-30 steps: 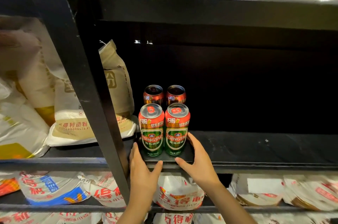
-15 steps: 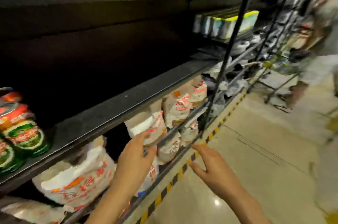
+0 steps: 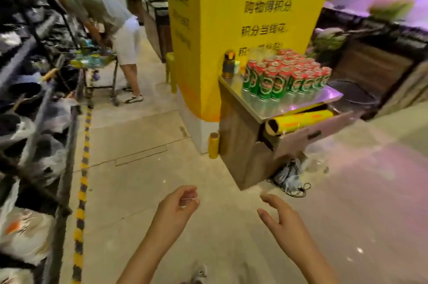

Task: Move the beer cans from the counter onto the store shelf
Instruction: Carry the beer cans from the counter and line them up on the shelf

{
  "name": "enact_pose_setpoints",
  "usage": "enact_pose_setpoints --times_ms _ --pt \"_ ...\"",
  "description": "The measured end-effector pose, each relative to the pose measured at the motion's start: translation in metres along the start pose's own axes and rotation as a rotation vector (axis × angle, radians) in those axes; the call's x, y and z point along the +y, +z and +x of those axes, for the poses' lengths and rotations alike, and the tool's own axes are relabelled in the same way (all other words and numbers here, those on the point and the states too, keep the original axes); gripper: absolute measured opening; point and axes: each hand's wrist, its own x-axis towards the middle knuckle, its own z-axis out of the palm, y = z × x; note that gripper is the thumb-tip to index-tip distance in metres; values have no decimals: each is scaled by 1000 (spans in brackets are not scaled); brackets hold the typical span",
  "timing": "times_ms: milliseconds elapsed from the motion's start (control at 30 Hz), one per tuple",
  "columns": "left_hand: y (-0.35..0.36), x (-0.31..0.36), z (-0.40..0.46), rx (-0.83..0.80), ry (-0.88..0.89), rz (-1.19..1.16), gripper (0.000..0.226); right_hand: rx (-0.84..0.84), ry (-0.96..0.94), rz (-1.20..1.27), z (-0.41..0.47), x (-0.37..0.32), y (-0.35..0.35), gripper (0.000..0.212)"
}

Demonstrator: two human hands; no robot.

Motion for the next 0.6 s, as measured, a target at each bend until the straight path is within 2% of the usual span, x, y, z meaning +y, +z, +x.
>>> enact_pose_setpoints --times_ms 133,433,600 --pt "42 15 67 -80 -7 22 19 78 98 57 38 45 -38 35" --pt "129 90 237 -41 21 -82 15 143 36 122 208 75 -144 39" --pt "196 149 311 -129 91 -48 16 175 53 161 274 120 -192 38"
